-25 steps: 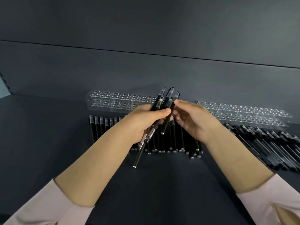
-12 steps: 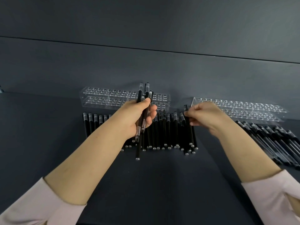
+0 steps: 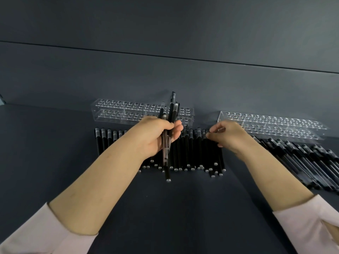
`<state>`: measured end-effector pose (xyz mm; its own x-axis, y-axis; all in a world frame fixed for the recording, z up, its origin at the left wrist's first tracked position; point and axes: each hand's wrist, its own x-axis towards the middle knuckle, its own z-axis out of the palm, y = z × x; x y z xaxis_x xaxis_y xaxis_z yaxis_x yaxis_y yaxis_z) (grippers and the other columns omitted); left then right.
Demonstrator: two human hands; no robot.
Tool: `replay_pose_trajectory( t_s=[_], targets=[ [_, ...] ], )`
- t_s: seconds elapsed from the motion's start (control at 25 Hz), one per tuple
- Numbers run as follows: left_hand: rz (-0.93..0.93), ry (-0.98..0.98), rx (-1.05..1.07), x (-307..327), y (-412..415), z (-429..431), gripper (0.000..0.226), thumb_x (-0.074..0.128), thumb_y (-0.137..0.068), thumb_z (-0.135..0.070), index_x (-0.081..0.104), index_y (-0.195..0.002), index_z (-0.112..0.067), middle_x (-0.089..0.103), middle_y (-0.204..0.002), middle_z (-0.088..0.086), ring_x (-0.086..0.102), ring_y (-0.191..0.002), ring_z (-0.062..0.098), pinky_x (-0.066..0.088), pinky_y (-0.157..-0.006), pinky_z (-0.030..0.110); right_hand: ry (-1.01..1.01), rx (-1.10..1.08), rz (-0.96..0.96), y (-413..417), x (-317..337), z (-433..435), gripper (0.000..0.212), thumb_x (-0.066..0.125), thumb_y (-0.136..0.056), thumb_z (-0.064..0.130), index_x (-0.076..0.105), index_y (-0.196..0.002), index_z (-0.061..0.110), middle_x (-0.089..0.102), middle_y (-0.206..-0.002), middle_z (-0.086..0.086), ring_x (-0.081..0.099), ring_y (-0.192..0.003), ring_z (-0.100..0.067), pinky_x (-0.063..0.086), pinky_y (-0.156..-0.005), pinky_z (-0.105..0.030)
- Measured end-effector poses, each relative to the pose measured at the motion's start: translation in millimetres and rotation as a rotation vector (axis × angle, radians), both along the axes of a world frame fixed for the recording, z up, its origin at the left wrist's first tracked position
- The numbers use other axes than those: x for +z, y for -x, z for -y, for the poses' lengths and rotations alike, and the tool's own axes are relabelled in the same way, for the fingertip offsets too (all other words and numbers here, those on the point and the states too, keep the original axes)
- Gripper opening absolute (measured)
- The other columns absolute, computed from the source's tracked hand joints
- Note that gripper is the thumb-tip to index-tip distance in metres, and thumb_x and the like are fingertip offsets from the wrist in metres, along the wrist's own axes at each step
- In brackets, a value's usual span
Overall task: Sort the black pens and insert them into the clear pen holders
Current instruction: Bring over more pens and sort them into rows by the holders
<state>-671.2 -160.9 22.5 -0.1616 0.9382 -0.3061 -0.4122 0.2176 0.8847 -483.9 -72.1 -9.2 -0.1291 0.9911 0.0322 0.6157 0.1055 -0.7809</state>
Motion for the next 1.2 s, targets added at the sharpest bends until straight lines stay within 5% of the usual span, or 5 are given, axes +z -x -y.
replay_pose_trajectory(
  t_s=[0.24, 0.64, 0.8, 0.96, 1.2],
  targets=[
    [0.001, -0.058, -0.044, -1.5, -2.0, 0.5, 0.019, 0.058, -0.089, 0.011, 0.065, -0.107, 0.012, 0.074, -0.099, 0.020, 0.075, -0.084, 0.022, 0.061, -0.067, 0.027, -0.159, 0.011, -0.053, 7.5, 2.9, 1.8, 0.018, 0.066, -0.088, 0.027, 0.069, -0.090, 0.010, 0.065, -0.082, -0.001, 0.058, -0.074, -0.016, 0.049, -0.072, -0.031],
    [-0.067, -0.111, -0.197, 0.4, -17.6, 8.0, 0.023, 0.058, -0.092, 0.004, 0.065, -0.113, 0.001, 0.075, -0.101, 0.015, 0.073, -0.091, 0.025, 0.061, -0.073, 0.031, 0.231, 0.205, -0.682, 25.6, 22.0, 23.2, 0.004, 0.069, -0.086, 0.015, 0.067, -0.083, 0.014, 0.065, -0.069, 0.003, 0.055, -0.064, -0.011, 0.042, -0.059, -0.023],
    [-0.034, -0.144, -0.145, 5.1, -28.7, 6.1, 0.021, 0.053, -0.095, 0.004, 0.060, -0.114, 0.008, 0.073, -0.101, 0.020, 0.073, -0.090, 0.029, 0.061, -0.073, 0.034, 0.069, 0.046, -0.924, 3.0, 42.2, 17.3, 0.009, 0.065, -0.089, 0.008, 0.061, -0.081, 0.011, 0.061, -0.068, 0.000, 0.054, -0.059, -0.010, 0.047, -0.058, -0.022],
    [0.040, -0.137, -0.137, 8.2, -63.4, 2.4, 0.018, 0.053, -0.095, 0.004, 0.060, -0.111, 0.009, 0.073, -0.097, 0.021, 0.074, -0.084, 0.030, 0.062, -0.067, 0.031, -0.185, -0.047, -0.648, -64.5, 58.3, 0.1, 0.008, 0.069, -0.087, 0.014, 0.064, -0.081, 0.011, 0.060, -0.067, 0.000, 0.054, -0.056, -0.010, 0.048, -0.057, -0.019],
    [0.081, -0.090, -0.154, 3.9, -148.9, -15.6, 0.019, 0.050, -0.098, 0.000, 0.059, -0.111, 0.011, 0.069, -0.093, 0.018, 0.074, -0.071, 0.022, 0.061, -0.065, 0.028, 0.022, -0.147, -0.319, -162.9, 47.6, -21.5, 0.008, 0.072, -0.085, 0.012, 0.065, -0.086, 0.006, 0.063, -0.075, -0.005, 0.057, -0.061, -0.009, 0.050, -0.051, -0.014]
  ],
)
